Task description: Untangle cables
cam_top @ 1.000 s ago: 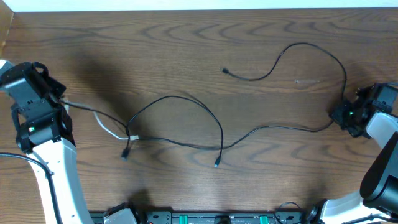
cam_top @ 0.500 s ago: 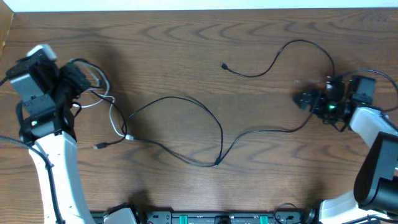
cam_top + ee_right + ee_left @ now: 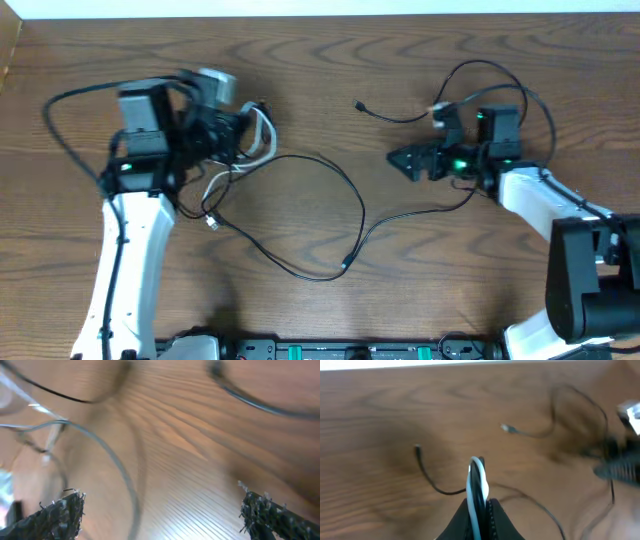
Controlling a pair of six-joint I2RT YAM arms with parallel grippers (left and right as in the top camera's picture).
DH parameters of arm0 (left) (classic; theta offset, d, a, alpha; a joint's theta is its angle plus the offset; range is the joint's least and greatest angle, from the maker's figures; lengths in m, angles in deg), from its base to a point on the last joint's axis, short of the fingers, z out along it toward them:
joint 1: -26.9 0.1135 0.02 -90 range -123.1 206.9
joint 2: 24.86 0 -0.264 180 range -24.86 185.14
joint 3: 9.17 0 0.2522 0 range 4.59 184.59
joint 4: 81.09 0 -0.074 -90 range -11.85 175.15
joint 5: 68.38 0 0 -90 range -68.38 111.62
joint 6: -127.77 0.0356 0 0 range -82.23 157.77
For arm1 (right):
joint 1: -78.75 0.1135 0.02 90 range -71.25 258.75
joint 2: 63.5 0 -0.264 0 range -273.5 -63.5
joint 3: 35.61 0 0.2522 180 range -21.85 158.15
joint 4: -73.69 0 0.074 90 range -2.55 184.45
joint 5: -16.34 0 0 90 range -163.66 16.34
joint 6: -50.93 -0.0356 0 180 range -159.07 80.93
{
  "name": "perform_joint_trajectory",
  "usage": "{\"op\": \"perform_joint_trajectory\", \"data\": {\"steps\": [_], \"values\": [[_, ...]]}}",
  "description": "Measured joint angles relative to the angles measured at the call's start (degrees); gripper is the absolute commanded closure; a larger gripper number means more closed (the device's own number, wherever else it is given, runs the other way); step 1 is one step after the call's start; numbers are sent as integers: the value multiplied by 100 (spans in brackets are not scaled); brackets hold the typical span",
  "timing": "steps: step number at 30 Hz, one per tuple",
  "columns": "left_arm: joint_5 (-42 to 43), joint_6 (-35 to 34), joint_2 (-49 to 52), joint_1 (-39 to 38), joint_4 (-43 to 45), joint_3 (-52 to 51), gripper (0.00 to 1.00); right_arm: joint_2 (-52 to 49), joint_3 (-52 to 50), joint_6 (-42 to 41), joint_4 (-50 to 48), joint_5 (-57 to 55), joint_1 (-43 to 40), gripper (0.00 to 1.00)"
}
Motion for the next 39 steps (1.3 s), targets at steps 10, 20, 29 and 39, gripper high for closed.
{"op": "perform_joint_trajectory", "data": {"steps": [10, 20, 29, 39], "values": [[42, 1521, 323, -1231, -402, 0, 92, -2, -13, 24, -1484, 723, 1209, 1], [501, 1635, 323, -1731, -424, 0, 92, -2, -13, 20, -2133, 673, 1502, 9], [726, 1633, 323, -2085, -382, 0, 74, -2, -13, 151, -2177, 688, 1561, 99], [-295, 1563, 323, -2098, -354, 0, 41, -2, -13, 221, -2157, 584, 1473, 99]]}}
